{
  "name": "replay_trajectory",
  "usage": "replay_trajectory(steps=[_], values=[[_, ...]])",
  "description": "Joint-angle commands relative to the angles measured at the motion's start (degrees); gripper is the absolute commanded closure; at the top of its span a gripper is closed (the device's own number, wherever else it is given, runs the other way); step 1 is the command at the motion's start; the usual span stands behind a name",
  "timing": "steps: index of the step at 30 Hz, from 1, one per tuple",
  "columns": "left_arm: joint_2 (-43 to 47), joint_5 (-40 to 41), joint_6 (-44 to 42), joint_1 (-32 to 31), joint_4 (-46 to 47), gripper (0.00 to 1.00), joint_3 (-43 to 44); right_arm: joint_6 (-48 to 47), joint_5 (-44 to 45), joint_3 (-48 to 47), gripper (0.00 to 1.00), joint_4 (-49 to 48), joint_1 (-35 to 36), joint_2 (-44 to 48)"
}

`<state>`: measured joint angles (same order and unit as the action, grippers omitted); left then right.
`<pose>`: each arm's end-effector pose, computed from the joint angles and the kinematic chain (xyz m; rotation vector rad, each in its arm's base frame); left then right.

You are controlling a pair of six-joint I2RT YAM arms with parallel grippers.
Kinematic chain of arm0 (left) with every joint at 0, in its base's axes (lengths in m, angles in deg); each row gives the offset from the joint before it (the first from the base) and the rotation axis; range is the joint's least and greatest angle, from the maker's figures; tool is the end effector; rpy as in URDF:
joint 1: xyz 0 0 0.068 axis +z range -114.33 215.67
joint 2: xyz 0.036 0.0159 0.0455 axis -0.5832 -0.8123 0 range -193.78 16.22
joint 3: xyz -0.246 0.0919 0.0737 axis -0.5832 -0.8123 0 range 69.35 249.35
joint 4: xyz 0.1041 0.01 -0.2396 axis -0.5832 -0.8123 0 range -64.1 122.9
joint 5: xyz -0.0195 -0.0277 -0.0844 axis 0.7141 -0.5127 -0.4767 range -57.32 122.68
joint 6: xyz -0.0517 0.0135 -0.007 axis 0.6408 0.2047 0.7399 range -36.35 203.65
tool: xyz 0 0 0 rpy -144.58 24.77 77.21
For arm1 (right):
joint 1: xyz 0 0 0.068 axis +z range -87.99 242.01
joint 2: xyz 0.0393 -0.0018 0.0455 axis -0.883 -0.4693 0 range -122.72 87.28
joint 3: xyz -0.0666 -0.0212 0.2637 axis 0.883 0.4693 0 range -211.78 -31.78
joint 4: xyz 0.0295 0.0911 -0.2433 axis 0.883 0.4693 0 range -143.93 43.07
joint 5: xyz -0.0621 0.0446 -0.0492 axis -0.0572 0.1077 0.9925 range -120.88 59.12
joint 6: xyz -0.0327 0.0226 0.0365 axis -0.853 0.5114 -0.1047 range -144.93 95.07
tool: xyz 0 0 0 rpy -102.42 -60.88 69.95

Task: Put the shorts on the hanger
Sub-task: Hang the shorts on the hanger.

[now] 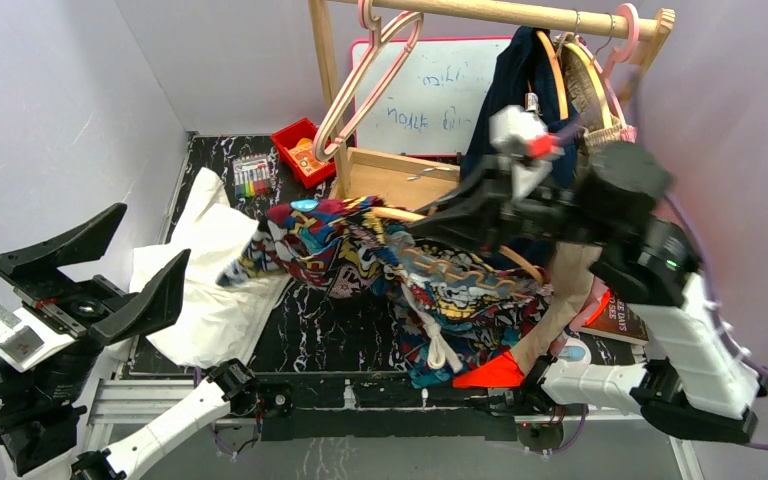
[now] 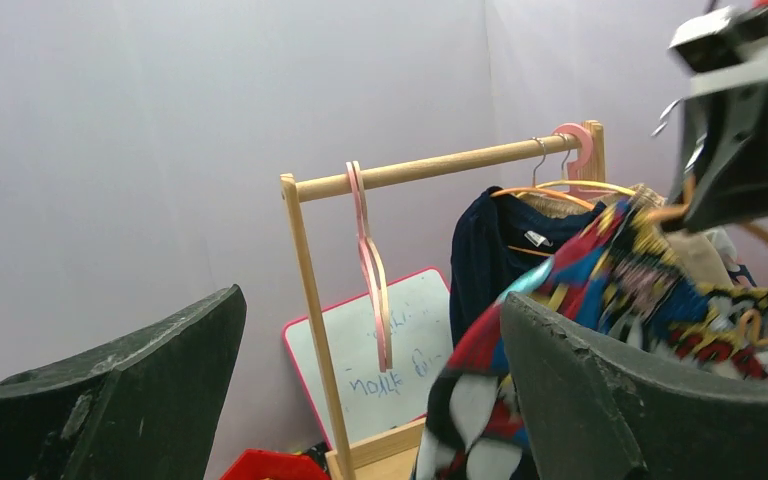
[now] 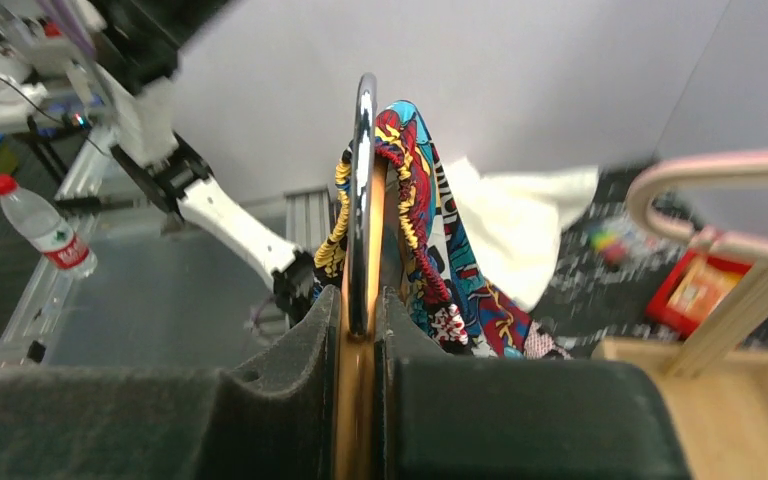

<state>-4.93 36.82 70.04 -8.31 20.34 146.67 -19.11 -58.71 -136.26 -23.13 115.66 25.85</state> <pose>-0.0416 0.0438 0.5211 0.3333 0.7495 -0.4714 0.0666 0.1186 0.5787 -0.9767 1.1239 1.1819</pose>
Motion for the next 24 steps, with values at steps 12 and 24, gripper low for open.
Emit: replay_trajectory(steps=[12, 24], values=[[-1.94, -2.35, 1.32, 0.20, 3.41, 0.02, -1.94, 2.19, -3.90, -19.37, 1.00, -4.72, 0.03, -7.04], [-10.62, -13.34, 2.97, 0.13, -1.14, 0.02, 2.24, -1.86, 4.44, 0.90, 1.00, 2.39, 0.05, -2.07]])
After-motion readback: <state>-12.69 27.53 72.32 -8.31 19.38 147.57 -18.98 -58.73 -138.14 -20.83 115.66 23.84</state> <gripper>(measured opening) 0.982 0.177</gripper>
